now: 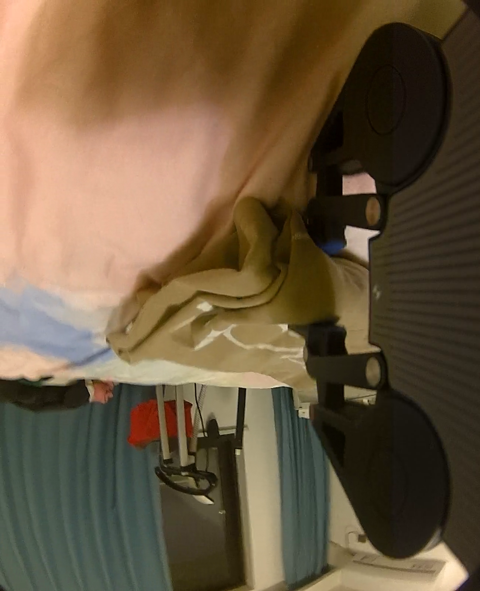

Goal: Fold clothes

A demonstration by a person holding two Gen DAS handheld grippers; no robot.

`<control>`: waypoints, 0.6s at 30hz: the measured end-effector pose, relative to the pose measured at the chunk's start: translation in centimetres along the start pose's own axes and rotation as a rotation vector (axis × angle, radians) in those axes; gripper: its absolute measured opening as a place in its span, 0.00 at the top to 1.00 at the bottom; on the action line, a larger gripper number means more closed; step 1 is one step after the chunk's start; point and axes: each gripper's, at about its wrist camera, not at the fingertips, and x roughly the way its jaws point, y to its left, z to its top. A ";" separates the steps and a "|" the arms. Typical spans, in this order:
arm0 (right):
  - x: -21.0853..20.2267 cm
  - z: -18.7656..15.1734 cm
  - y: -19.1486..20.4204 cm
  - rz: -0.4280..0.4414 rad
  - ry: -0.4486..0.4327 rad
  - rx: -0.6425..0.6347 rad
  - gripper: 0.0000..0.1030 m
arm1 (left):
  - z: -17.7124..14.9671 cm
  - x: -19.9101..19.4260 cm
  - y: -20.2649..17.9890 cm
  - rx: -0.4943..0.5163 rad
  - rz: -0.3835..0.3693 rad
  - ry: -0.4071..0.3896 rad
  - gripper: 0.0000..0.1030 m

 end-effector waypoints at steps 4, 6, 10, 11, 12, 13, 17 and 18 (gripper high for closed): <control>-0.5 0.0 1.5 0.039 -0.010 -0.064 0.76 | 0.0 1.5 1.4 -0.083 -0.066 0.041 0.01; -0.9 -0.1 2.0 0.059 -0.018 -0.087 0.77 | 0.1 2.3 2.2 -0.130 -0.092 0.053 0.01; -1.7 0.0 2.8 0.092 -0.035 -0.122 0.78 | 0.6 3.5 4.7 -0.262 -0.110 0.052 0.05; -1.8 0.1 2.9 0.097 -0.040 -0.127 0.78 | 0.7 3.6 5.4 -0.301 -0.113 0.040 0.06; -2.0 0.3 2.9 0.102 -0.044 -0.128 0.78 | 0.9 3.4 6.1 -0.341 -0.125 0.020 0.07; -2.1 0.3 3.0 0.108 -0.048 -0.124 0.78 | 1.0 3.3 6.8 -0.381 -0.137 0.000 0.10; -2.7 0.5 3.1 0.121 -0.059 -0.127 0.78 | 1.3 2.7 8.6 -0.471 -0.126 -0.073 0.22; -2.9 0.5 3.0 0.122 -0.061 -0.126 0.78 | 1.3 2.6 8.9 -0.491 -0.119 -0.085 0.27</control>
